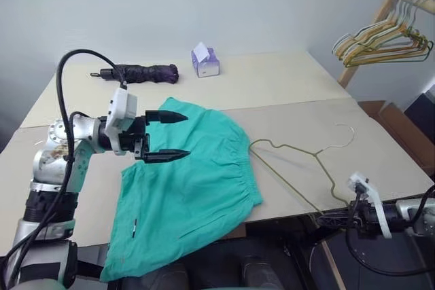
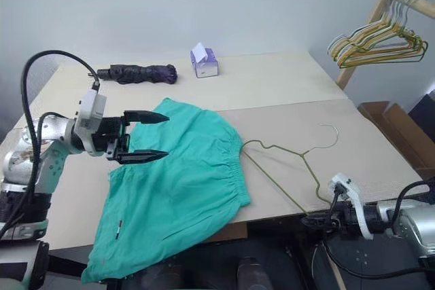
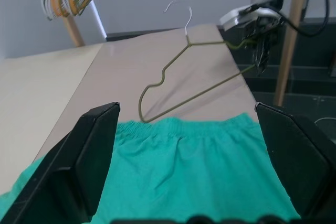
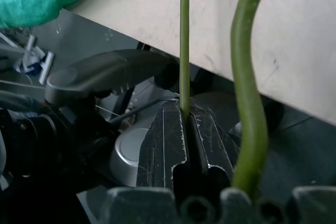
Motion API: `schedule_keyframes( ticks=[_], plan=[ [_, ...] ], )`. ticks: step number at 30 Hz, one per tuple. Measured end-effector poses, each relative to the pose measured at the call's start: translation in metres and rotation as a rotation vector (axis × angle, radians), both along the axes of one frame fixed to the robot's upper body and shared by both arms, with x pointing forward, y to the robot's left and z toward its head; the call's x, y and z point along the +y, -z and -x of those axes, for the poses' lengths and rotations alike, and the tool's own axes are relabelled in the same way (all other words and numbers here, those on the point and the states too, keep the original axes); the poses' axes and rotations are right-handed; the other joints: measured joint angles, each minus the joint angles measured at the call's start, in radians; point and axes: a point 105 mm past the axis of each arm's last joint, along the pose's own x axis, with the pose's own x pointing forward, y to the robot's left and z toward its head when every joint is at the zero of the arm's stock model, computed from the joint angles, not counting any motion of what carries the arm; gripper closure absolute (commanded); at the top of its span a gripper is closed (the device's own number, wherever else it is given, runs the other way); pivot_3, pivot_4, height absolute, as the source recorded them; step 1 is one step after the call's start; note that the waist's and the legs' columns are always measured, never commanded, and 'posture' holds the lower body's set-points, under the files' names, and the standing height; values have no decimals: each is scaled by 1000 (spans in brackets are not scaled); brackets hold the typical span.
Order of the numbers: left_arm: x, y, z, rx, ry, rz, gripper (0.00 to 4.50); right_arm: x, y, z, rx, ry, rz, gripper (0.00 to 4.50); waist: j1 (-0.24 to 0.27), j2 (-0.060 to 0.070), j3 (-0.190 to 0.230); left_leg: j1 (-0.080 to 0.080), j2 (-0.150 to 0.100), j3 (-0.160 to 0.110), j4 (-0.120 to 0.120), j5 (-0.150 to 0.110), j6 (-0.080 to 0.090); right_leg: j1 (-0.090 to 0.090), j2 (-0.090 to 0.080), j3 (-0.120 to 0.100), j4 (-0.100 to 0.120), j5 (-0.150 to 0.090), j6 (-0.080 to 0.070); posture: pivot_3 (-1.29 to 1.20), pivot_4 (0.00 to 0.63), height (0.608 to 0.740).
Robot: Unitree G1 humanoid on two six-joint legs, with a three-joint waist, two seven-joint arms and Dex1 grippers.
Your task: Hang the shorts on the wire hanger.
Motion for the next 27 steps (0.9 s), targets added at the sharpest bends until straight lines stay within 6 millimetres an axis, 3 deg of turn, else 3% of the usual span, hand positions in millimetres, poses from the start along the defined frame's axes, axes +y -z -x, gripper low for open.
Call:
schedule_keyframes(
  ticks=[19, 27],
  plan=[
    [0, 7, 3, 11, -7, -17, 31, 9, -12, -8, 6, -39, -50, 4500, 27, 0, 0, -1, 0, 1, 0, 0, 1, 0, 0, 0, -3, 0, 0, -35, 45, 740],
    [1, 9, 4, 12, -15, -28, 31, 10, -6, -11, 45, -53, -38, 4500, 30, 0, 0, -1, 0, 1, 0, 0, 1, 0, 0, 0, -3, 0, 0, -20, 44, 740]
  ],
)
